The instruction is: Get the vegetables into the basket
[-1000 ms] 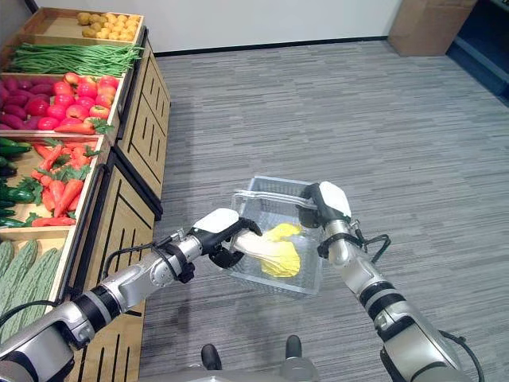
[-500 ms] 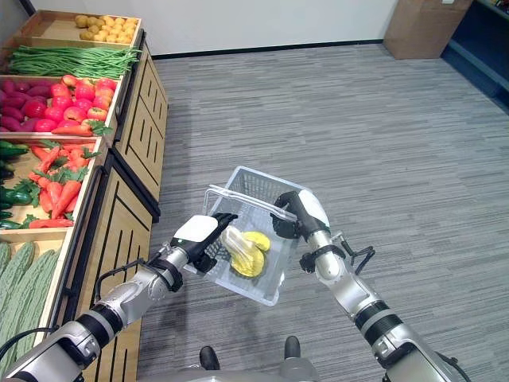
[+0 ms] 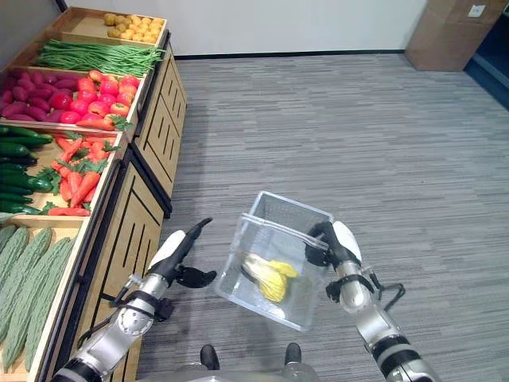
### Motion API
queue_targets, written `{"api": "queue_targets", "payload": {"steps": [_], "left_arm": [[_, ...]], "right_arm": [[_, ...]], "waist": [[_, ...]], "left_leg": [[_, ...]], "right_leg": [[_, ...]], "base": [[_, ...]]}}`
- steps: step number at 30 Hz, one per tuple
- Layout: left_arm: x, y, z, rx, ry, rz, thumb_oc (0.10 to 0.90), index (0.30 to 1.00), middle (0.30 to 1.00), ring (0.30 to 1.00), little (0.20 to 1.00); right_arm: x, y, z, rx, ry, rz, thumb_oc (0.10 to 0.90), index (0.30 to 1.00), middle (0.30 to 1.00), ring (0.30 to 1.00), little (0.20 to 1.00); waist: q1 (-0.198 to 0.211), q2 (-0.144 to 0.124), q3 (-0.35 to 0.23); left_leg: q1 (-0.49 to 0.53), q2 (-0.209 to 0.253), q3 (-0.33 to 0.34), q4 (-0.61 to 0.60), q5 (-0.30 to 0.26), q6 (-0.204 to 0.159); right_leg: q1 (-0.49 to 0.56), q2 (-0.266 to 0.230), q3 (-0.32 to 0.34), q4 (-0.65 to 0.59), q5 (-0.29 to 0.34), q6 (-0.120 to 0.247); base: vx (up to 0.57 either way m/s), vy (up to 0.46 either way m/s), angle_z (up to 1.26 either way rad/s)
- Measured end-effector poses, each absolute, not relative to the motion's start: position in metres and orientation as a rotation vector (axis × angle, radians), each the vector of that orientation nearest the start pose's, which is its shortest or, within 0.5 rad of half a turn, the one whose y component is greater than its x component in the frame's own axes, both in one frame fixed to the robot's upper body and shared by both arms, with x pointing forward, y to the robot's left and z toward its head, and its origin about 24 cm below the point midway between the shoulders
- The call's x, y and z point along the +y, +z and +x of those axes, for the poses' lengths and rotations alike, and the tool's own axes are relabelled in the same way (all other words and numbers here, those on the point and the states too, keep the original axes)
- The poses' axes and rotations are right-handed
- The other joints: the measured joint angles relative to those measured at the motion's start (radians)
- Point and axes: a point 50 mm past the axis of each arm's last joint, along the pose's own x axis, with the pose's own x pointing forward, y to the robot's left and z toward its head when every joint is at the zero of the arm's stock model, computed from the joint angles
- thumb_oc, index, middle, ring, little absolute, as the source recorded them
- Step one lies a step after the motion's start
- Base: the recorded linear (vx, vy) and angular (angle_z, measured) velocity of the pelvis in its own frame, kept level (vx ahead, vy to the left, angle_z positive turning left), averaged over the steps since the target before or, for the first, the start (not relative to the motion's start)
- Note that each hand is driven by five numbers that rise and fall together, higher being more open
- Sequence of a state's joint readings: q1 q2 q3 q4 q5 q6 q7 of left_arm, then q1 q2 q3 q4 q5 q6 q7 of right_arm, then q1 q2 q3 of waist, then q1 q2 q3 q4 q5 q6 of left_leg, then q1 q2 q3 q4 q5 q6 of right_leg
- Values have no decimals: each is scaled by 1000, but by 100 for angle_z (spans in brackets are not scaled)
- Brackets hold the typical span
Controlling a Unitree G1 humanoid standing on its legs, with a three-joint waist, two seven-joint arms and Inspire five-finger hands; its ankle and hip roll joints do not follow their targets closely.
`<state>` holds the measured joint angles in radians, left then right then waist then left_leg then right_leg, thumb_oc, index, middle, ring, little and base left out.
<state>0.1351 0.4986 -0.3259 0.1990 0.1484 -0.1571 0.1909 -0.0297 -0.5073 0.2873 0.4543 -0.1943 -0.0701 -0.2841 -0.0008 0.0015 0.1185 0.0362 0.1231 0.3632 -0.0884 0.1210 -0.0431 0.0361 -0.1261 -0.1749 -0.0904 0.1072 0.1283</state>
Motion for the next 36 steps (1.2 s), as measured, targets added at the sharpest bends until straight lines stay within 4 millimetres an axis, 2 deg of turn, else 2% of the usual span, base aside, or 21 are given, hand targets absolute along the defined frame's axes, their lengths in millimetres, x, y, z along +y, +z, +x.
{"api": "queue_targets", "payload": {"steps": [3, 7, 9, 13, 14, 16, 17, 20, 24, 31, 36], "left_arm": [[218, -41, 183, 324, -104, 558, 900, 1000, 1000, 1000, 1000], [238, -72, 158, 526, -67, 553, 900, 1000, 1000, 1000, 1000], [242, -80, 151, 578, -55, 552, 900, 1000, 1000, 1000, 1000], [253, -114, 129, 778, 57, 509, 900, 1000, 1000, 1000, 1000], [257, -128, 113, 885, 77, 528, 900, 1000, 1000, 1000, 1000], [257, -137, 98, 966, 82, 539, 900, 1000, 1000, 1000, 1000], [257, -139, 96, 978, 85, 538, 900, 1000, 1000, 1000, 1000], [256, -150, 73, 1086, 72, 590, 900, 1000, 1000, 1000, 1000], [255, -156, 57, 1161, 16, 669, 900, 1000, 1000, 1000, 1000], [250, -160, 48, 1217, -36, 726, 900, 1000, 1000, 1000, 1000], [244, -161, 52, 1205, -40, 711, 900, 1000, 1000, 1000, 1000]], "right_arm": [[-260, -44, 216, 401, -91, -817, 400, 300, 300, 300, 300], [-281, -57, 199, 506, -153, -844, 400, 300, 300, 300, 300], [-286, -60, 194, 533, -175, -845, 400, 300, 300, 300, 300], [-295, -71, 179, 610, -208, -835, 400, 300, 300, 300, 300], [-296, -75, 174, 632, -213, -825, 400, 300, 300, 300, 300], [-297, -76, 171, 642, -222, -809, 400, 300, 300, 300, 300], [-297, -76, 170, 643, -222, -808, 400, 300, 300, 300, 300], [-297, -77, 168, 647, -222, -806, 400, 300, 300, 300, 300], [-297, -78, 166, 645, -224, -791, 400, 300, 300, 300, 300], [-296, -79, 164, 649, -234, -756, 400, 300, 300, 300, 300], [-295, -79, 164, 649, -233, -752, 400, 300, 300, 300, 300]], "waist": [[9, 0, 0], [11, 0, -1], [11, 0, -1], [8, 0, -13], [2, 1, -22], [-4, -1, -26], [-4, -1, -27], [-4, 0, -34], [-4, -1, -36], [-4, -2, -47], [1, -2, -58]], "left_leg": [[-3, -1, -7, 0, 0, 0], [-4, -2, -17, 0, 0, 0], [-7, -2, -18, 0, 0, -1], [-9, -2, -21, 0, 1, -1], [-9, -1, -21, 0, 1, -1], [-10, 0, -21, 0, 1, -1], [-10, 0, -21, 0, 1, -1], [-10, 1, -21, 0, 1, -1], [-9, 1, -20, 0, 1, -3], [-12, 1, -16, 0, 1, -4], [-20, 2, -17, 0, 1, -4]], "right_leg": [[1, 0, -7, 1, -1, 0], [3, -3, -19, -1, -11, -2], [1, -2, -21, -1, -12, -3], [1, -2, -24, -1, -12, -3], [0, -1, -25, -1, -12, -3], [0, 0, -25, -1, -13, -4], [0, 0, -25, -1, -13, -4], [0, 1, -24, -1, -14, -5], [-1, 1, -22, -1, -21, 2], [-7, 1, -18, 1, -20, 2], [-13, 2, -20, 1, -20, 2]], "base": [[-1, -7, 7], [0, -6, 7], [-3, -3, 2], [0, 0, 0], [0, 0, 0], [0, 0, 0], [0, 0, 0], [0, 0, 0], [0, 0, 0], [-14, -1, -1], [-4, -15, 1]]}}
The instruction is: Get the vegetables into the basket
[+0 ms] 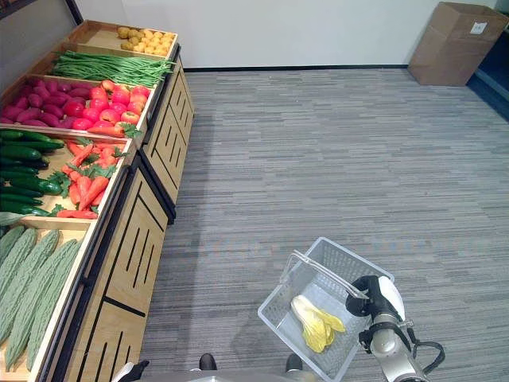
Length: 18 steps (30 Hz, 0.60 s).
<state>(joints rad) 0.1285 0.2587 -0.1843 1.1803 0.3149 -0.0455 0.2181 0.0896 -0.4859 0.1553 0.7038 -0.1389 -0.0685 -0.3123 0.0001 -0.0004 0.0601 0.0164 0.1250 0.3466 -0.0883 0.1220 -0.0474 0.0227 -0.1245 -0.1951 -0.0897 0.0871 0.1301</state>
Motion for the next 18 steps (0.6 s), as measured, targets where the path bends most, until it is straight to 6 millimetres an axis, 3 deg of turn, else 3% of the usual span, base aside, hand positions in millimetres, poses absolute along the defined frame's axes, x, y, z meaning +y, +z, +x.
{"api": "queue_targets", "payload": {"steps": [7, 14, 15, 16, 18], "left_arm": [[245, -159, 66, 1172, -38, 737, 900, 1000, 1000, 1000, 1000], [244, -161, 61, 1204, -2, 708, 900, 1000, 1000, 1000, 1000], [243, -162, 59, 1214, 17, 684, 900, 1000, 1000, 1000, 1000], [235, -165, 56, 1243, 52, 625, 900, 1000, 1000, 1000, 1000], [236, -165, 55, 1256, 89, 574, 900, 1000, 1000, 1000, 1000]], "right_arm": [[-293, -80, 164, 651, -221, -752, 400, 300, 300, 300, 300], [-293, -80, 166, 647, -219, -750, 400, 300, 300, 300, 300], [-293, -80, 165, 650, -219, -750, 400, 300, 300, 300, 300], [-293, -80, 164, 652, -220, -749, 400, 300, 300, 300, 300], [-293, -83, 163, 686, -204, -724, 400, 300, 300, 300, 300]], "waist": [[-3, -4, 10], [9, 0, 62], [10, 2, 63], [10, 25, 53], [12, 23, 53]], "left_leg": [[-54, 13, -41, 19, 10, -1], [-38, 48, -56, 18, 19, -26], [-37, 51, -58, 18, 18, -30], [-5, 57, -60, 5, 17, -33], [9, 47, -64, 1, 17, -33]], "right_leg": [[-39, 7, -35, 38, -17, -8], [2, 45, -54, -1, -18, -25], [3, 48, -55, -1, -19, -27], [31, 56, -60, -1, -33, -34], [42, 55, -45, 1, -31, -36]], "base": [[-39, -108, 15], [43, -73, 4], [42, -20, 2], [46, -19, 2], [16, -4, 0]]}}
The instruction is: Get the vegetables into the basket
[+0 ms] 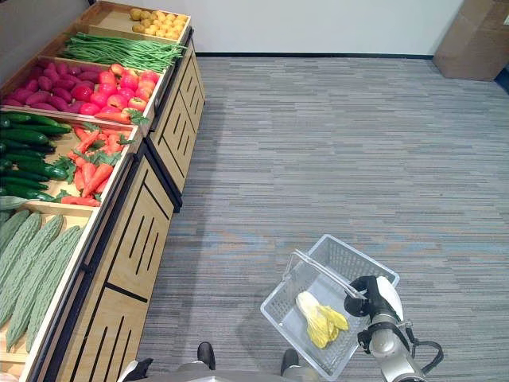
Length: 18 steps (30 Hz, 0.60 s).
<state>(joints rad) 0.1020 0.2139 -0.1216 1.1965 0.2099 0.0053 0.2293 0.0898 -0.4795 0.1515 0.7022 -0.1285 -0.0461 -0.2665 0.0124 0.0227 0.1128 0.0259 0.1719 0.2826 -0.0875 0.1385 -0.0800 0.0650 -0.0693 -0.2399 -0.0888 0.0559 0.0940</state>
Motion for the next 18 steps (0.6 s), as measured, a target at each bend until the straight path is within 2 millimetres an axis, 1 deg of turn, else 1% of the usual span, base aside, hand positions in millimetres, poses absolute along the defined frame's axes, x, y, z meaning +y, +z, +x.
{"api": "queue_targets", "payload": {"steps": [2, 6, 9, 15, 18], "left_arm": [[238, -164, 55, 1265, 118, 543, 900, 1000, 1000, 1000, 1000], [239, -164, 55, 1266, 116, 543, 900, 1000, 1000, 1000, 1000], [245, -162, 55, 1265, 119, 558, 900, 1000, 1000, 1000, 1000], [248, -161, 59, 1251, 125, 567, 900, 1000, 1000, 1000, 1000], [251, -159, 64, 1237, 126, 577, 900, 1000, 1000, 1000, 1000]], "right_arm": [[-290, -88, 158, 728, -183, -694, 400, 300, 300, 300, 300], [-288, -90, 157, 736, -171, -686, 400, 300, 300, 300, 300], [-288, -90, 156, 740, -165, -685, 400, 300, 300, 300, 300], [-289, -90, 156, 743, -162, -699, 400, 300, 300, 300, 300], [-291, -88, 158, 738, -156, -727, 400, 300, 300, 300, 300]], "waist": [[0, -2, -3], [0, -8, -11], [0, -15, -17], [-2, -13, -19], [-1, -12, -12]], "left_leg": [[15, -6, -30, 0, -6, -4], [17, -17, -28, 0, -10, 0], [14, -17, -27, 0, -11, 0], [-20, -8, -28, 7, -8, 0], [-41, 0, -36, 20, -8, 0]], "right_leg": [[15, -6, 3, 2, -1, 2], [13, -18, 16, 2, -1, 8], [10, -20, 20, -1, -1, 8], [-22, -11, 20, -2, 1, 7], [-34, -4, 18, -1, 0, 4]], "base": [[0, 0, 0], [14, -24, -3], [4, -65, -1], [11, -127, -1], [16, -137, 3]]}}
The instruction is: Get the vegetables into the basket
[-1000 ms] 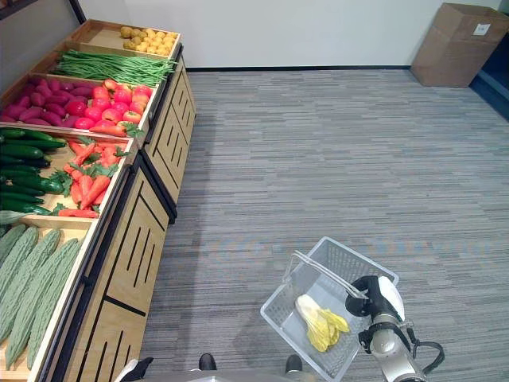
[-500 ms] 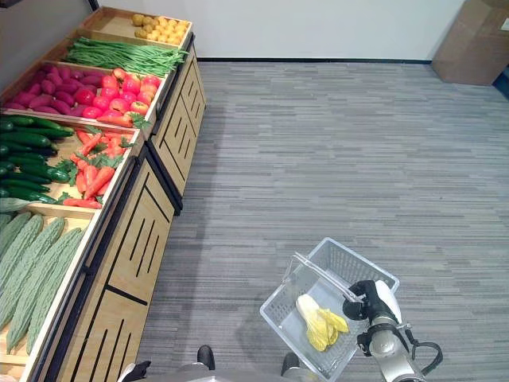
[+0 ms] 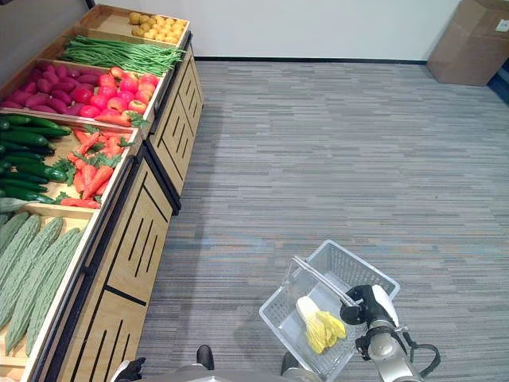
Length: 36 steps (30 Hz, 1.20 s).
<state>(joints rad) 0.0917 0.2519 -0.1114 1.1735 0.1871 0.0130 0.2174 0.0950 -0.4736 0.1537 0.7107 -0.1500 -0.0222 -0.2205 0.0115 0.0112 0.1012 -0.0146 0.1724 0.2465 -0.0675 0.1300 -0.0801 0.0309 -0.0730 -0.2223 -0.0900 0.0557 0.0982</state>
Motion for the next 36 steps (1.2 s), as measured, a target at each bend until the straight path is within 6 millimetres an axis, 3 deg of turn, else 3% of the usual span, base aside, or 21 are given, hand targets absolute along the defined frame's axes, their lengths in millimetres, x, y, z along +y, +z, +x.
{"api": "queue_targets", "payload": {"steps": [5, 6, 7, 8, 11, 15, 19, 21, 24, 25, 26, 28, 30, 32, 36], "left_arm": [[252, -157, 77, 1204, 128, 587, 900, 1000, 1000, 1000, 1000], [251, -157, 78, 1198, 127, 585, 900, 1000, 1000, 1000, 1000], [252, -155, 83, 1181, 132, 588, 900, 1000, 1000, 1000, 1000], [253, -154, 89, 1164, 147, 583, 900, 1000, 1000, 1000, 1000], [253, -150, 105, 1116, 189, 549, 900, 1000, 1000, 1000, 1000], [250, -152, 101, 1131, 180, 548, 900, 1000, 1000, 1000, 1000], [250, -152, 101, 1133, 178, 549, 900, 1000, 1000, 1000, 1000], [250, -154, 93, 1157, 177, 549, 900, 1000, 1000, 1000, 1000], [250, -158, 75, 1208, 179, 544, 900, 1000, 1000, 1000, 1000], [256, -156, 76, 1208, 188, 557, 900, 1000, 1000, 1000, 1000], [263, -151, 86, 1173, 201, 576, 900, 1000, 1000, 1000, 1000], [268, -145, 102, 1117, 210, 592, 900, 1000, 1000, 1000, 1000], [271, -140, 117, 1071, 216, 601, 900, 1000, 1000, 1000, 1000], [276, -130, 138, 988, 233, 627, 900, 1000, 1000, 1000, 1000], [275, -130, 138, 990, 227, 630, 900, 1000, 1000, 1000, 1000]], "right_arm": [[-297, -84, 163, 725, -151, -777, 400, 300, 300, 300, 300], [-302, -81, 163, 720, -153, -802, 400, 300, 300, 300, 300], [-304, -79, 163, 719, -155, -815, 400, 300, 300, 300, 300], [-305, -78, 164, 710, -158, -822, 400, 300, 300, 300, 300], [-307, -77, 162, 711, -170, -824, 400, 300, 300, 300, 300], [-314, -72, 163, 697, -208, -849, 400, 300, 300, 300, 300], [-314, -72, 162, 702, -233, -840, 400, 300, 300, 300, 300], [-313, -73, 162, 701, -232, -836, 400, 300, 300, 300, 300], [-314, -75, 157, 714, -225, -849, 400, 300, 300, 300, 300], [-308, -82, 152, 737, -232, -822, 400, 300, 300, 300, 300], [-300, -88, 146, 747, -215, -799, 400, 300, 300, 300, 300], [-294, -90, 146, 746, -209, -779, 400, 300, 300, 300, 300], [-288, -92, 149, 737, -203, -763, 400, 300, 300, 300, 300], [-278, -86, 171, 678, -179, -757, 400, 300, 300, 300, 300], [-274, -80, 185, 635, -171, -753, 400, 300, 300, 300, 300]], "waist": [[2, 13, 42], [0, 27, 52], [-2, 29, 64], [-2, 27, 77], [-1, 0, 114], [-5, -8, 123], [7, -27, 146], [27, -27, 148], [22, 4, 132], [21, -28, 139], [30, -66, 133], [27, -92, 132], [26, -96, 129], [28, -95, 128], [34, -94, 126]], "left_leg": [[-47, 23, -74, 66, 4, -6], [-58, 36, -83, 80, 10, -15], [-71, 41, -108, 91, 31, -45], [-99, 40, -139, 105, 88, -81], [-134, 33, -175, 133, 161, -93], [-145, -8, -206, 118, 99, -84], [-161, -15, -212, -12, 75, -77], [-158, -4, -202, -16, 78, -73], [-92, 7, -172, -24, 81, -41], [-67, -21, -153, -22, 51, -2], [-65, -54, -133, -17, 40, 17], [-65, -83, -116, -18, 26, 38], [-59, -109, -103, -18, 14, 56], [-52, -143, -82, -19, -5, 82], [-53, -146, -69, -19, -14, 84]], "right_leg": [[-31, 20, -3, 51, -23, -26], [-35, 35, -3, 64, -28, -32], [-46, 37, -9, 75, -38, -47], [-49, 46, -8, 80, -48, -62], [-49, 30, -14, 79, -58, -100], [-44, 18, -16, 56, -53, -132], [-2, 23, 13, 13, -44, -145], [22, 29, 50, 3, -48, -130], [79, 38, 96, 4, -62, -54], [100, 7, 103, 4, -69, -48], [84, -30, 103, 26, -76, -29], [74, -61, 110, 31, -71, -21], [71, -88, 110, 33, -57, 2], [66, -119, 111, 29, -56, 45], [57, -124, 112, 28, -59, 55]], "base": [[29, -144, 2], [42, -152, 10], [91, -207, 22], [101, -195, 45], [58, -53, 28], [131, 22, 13], [182, 65, 8], [204, 110, -60], [246, 199, -59], [153, 172, -28], [154, 173, -19], [73, 116, -15], [101, 186, -16], [107, 225, -26], [71, 144, -11]]}}
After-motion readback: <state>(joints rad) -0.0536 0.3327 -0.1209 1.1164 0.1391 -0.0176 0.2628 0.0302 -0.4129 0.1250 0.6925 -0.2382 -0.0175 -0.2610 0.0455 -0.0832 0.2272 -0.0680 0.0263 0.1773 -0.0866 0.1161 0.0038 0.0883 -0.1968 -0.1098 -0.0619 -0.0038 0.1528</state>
